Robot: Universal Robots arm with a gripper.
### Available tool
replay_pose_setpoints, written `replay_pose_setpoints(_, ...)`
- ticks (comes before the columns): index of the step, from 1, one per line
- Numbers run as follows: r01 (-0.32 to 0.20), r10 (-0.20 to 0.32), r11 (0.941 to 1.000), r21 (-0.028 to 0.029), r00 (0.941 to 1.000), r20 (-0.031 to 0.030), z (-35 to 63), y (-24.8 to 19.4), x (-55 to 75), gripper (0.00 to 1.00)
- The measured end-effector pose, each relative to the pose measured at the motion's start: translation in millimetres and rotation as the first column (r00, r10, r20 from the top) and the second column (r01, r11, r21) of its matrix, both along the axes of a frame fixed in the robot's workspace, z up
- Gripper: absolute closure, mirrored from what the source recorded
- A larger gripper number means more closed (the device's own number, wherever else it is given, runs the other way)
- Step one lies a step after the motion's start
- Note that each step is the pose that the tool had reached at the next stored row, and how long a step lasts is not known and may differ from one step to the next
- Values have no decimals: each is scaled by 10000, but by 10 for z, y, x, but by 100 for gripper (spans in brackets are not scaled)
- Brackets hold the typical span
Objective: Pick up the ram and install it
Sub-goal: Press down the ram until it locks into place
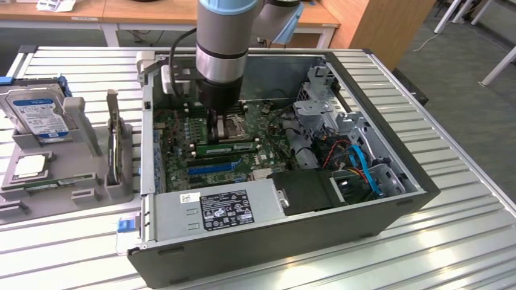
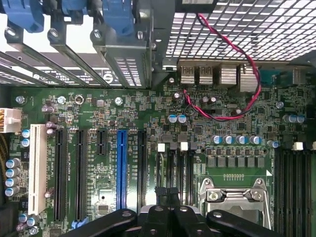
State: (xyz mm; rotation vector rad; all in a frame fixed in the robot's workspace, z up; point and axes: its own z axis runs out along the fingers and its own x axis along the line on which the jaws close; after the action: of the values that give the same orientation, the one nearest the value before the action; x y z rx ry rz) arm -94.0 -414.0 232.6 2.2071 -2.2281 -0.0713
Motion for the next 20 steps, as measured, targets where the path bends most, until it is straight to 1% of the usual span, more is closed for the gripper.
replay_pose_setpoints(5, 0, 0, 10000, 0, 10000, -1, -30, 0, 0, 90)
replay_pose_setpoints(20, 0, 0, 10000, 0, 10000, 0, -42, 0, 0, 90)
